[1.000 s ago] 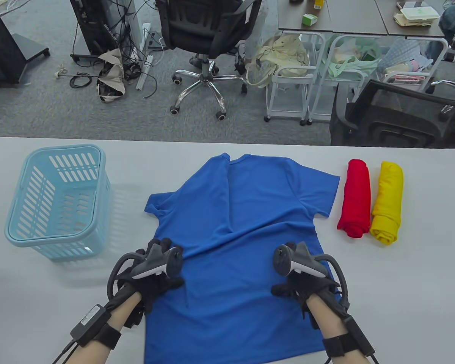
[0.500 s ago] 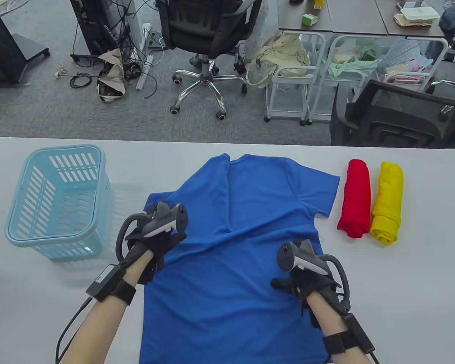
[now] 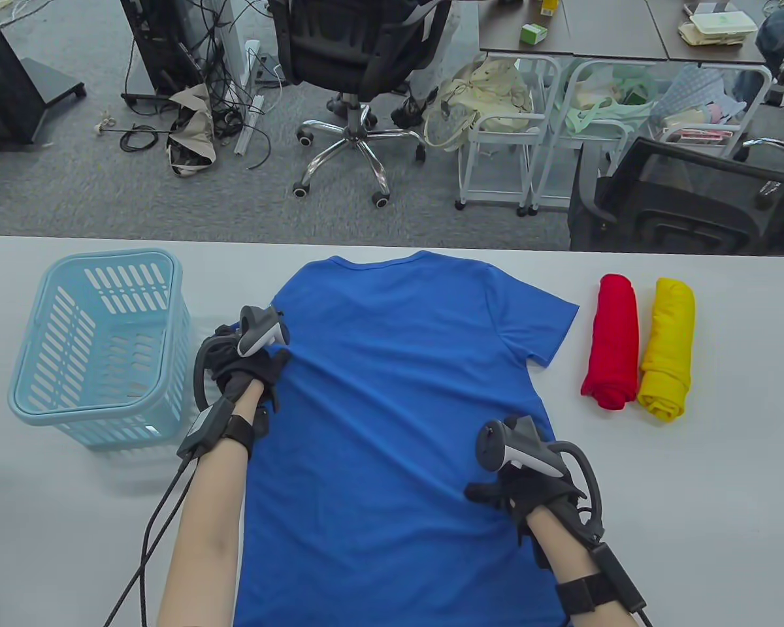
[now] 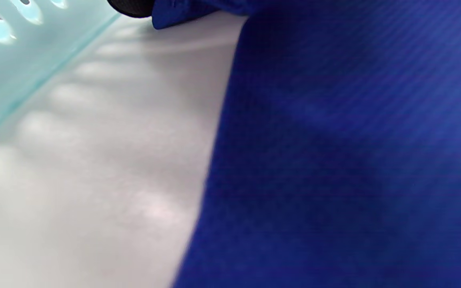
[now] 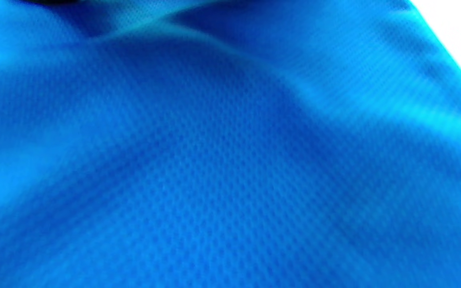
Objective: Roll t-shirt into tight roll
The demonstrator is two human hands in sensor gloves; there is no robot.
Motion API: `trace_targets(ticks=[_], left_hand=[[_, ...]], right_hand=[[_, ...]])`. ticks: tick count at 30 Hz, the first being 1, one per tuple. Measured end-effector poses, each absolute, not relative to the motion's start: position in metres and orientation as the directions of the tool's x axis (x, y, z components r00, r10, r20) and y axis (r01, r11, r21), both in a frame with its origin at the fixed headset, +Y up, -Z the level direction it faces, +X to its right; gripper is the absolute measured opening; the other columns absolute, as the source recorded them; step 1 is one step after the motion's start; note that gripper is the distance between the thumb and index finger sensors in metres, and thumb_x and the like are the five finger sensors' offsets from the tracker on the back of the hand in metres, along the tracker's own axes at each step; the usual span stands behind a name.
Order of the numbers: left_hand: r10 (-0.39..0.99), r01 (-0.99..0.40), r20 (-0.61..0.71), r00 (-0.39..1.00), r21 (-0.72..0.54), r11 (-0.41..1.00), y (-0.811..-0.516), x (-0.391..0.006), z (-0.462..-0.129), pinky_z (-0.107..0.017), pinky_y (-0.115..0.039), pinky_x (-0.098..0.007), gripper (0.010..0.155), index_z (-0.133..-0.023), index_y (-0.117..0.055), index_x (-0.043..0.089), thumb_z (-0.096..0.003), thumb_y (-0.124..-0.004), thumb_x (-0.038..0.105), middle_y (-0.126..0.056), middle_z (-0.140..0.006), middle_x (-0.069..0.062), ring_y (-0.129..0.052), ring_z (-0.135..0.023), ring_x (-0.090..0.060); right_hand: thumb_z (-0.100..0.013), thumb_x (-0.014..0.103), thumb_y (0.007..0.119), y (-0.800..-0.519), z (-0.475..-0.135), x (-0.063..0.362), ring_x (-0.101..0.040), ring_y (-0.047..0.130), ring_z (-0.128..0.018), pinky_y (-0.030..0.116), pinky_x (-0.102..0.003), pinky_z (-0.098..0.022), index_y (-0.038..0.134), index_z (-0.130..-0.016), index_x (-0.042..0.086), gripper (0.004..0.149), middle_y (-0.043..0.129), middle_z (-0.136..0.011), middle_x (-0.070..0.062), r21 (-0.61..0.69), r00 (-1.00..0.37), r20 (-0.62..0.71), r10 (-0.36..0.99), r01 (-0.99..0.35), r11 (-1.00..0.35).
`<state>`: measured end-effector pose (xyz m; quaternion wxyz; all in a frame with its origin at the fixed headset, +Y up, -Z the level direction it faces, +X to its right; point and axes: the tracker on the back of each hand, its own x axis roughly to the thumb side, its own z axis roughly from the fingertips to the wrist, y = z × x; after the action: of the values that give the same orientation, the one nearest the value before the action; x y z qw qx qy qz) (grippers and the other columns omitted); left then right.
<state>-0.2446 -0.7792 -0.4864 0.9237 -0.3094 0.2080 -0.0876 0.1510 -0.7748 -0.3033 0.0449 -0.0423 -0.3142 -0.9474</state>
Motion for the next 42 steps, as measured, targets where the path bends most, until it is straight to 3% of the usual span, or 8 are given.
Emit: trace_targets(ticks=[6,13,18,21,26,29,35,42], left_hand=[[-0.216,0.052,-0.239,0.947,-0.548,0.835,-0.771,-0.238,-0.466,-0.083,-0.039,-0.059,0.085,-0.108,0.007,0.025,-0.0426,-0.026,0.068,0.002,-0.118,-0.018,-0.020,-0.113,-0.045],[-0.207,0.190,0.019,0.978,-0.482,0.855,-0.759,-0.220,-0.384,-0.082,-0.046,-0.057,0.084,-0.112,-0.007,0.026,-0.0436,-0.032,0.069,-0.015,-0.122,-0.014,-0.034,-0.114,-0.041],[-0.194,0.279,0.207,0.959,-0.561,0.779,-0.776,-0.221,-0.328,-0.083,-0.039,-0.060,0.084,-0.108,0.001,0.028,-0.0426,-0.033,0.069,-0.001,-0.119,-0.013,-0.017,-0.113,-0.043],[-0.261,0.366,0.257,0.930,-0.601,0.710,-0.782,-0.226,-0.308,-0.083,-0.034,-0.060,0.083,-0.103,0.011,0.028,-0.0414,-0.026,0.069,0.008,-0.115,-0.012,-0.009,-0.111,-0.042],[-0.260,0.343,0.231,0.938,-0.492,0.800,-0.753,-0.224,-0.306,-0.083,-0.045,-0.058,0.078,-0.114,-0.025,0.034,-0.0447,-0.037,0.068,-0.027,-0.126,-0.008,-0.042,-0.117,-0.036],[-0.211,0.274,0.183,0.960,-0.472,0.838,-0.749,-0.222,-0.321,-0.084,-0.043,-0.058,0.081,-0.114,-0.013,0.033,-0.0443,-0.035,0.068,-0.017,-0.125,-0.008,-0.034,-0.117,-0.037],[-0.177,0.224,0.136,0.975,-0.616,0.755,-0.784,-0.213,-0.346,-0.083,-0.035,-0.060,0.080,-0.107,0.003,0.033,-0.0438,-0.033,0.068,0.003,-0.119,-0.009,-0.012,-0.113,-0.041],[-0.267,0.325,0.186,0.946,-0.542,0.775,-0.765,-0.210,-0.353,-0.083,-0.045,-0.058,0.079,-0.112,-0.013,0.035,-0.0443,-0.037,0.067,-0.021,-0.125,-0.006,-0.037,-0.117,-0.035]], right_hand=[[-0.051,0.069,0.050,-0.776,-0.302,0.150,-0.052,0.008,-0.106,0.032,-0.062,-0.074,-0.002,-0.111,0.017,0.095,-0.003,-0.114,-0.022,0.594,-0.991,0.115,-0.068,0.123,-0.795],[-0.051,0.069,0.049,-0.777,-0.303,0.150,-0.052,0.008,-0.106,0.032,-0.062,-0.074,-0.001,-0.112,0.017,0.094,-0.004,-0.114,-0.022,0.594,-0.991,0.109,-0.071,0.123,-0.795],[-0.052,0.067,0.050,-0.775,-0.302,0.149,-0.051,0.013,-0.108,0.035,-0.062,-0.074,0.004,-0.113,0.021,0.090,0.001,-0.116,-0.020,0.581,-0.990,0.107,-0.094,0.140,-0.802],[-0.051,0.066,0.055,-0.768,-0.299,0.145,-0.052,0.024,-0.108,0.039,-0.061,-0.073,0.012,-0.115,0.020,0.089,0.011,-0.117,-0.021,0.564,-0.985,0.122,-0.126,0.173,-0.807],[-0.051,0.063,0.060,-0.746,-0.301,0.140,-0.048,0.055,-0.106,0.054,-0.058,-0.070,0.038,-0.116,0.020,0.081,0.040,-0.119,-0.021,0.541,-0.984,0.130,-0.125,0.176,-0.823],[-0.053,0.060,0.062,-0.732,-0.315,0.139,-0.044,0.069,-0.101,0.061,-0.055,-0.067,0.049,-0.115,0.018,0.076,0.059,-0.115,-0.018,0.531,-0.992,0.098,-0.077,0.117,-0.839],[-0.056,0.055,0.061,-0.733,-0.363,0.127,-0.049,0.021,-0.111,0.037,-0.060,-0.075,0.018,-0.117,0.021,0.082,0.012,-0.120,-0.018,0.544,-0.993,0.119,0.013,0.054,-0.837],[-0.056,0.062,0.047,-0.781,-0.396,0.126,-0.047,-0.006,-0.104,0.022,-0.062,-0.075,-0.007,-0.109,0.022,0.085,-0.012,-0.111,-0.015,0.629,-1.000,0.020,0.001,0.012,-0.778]])
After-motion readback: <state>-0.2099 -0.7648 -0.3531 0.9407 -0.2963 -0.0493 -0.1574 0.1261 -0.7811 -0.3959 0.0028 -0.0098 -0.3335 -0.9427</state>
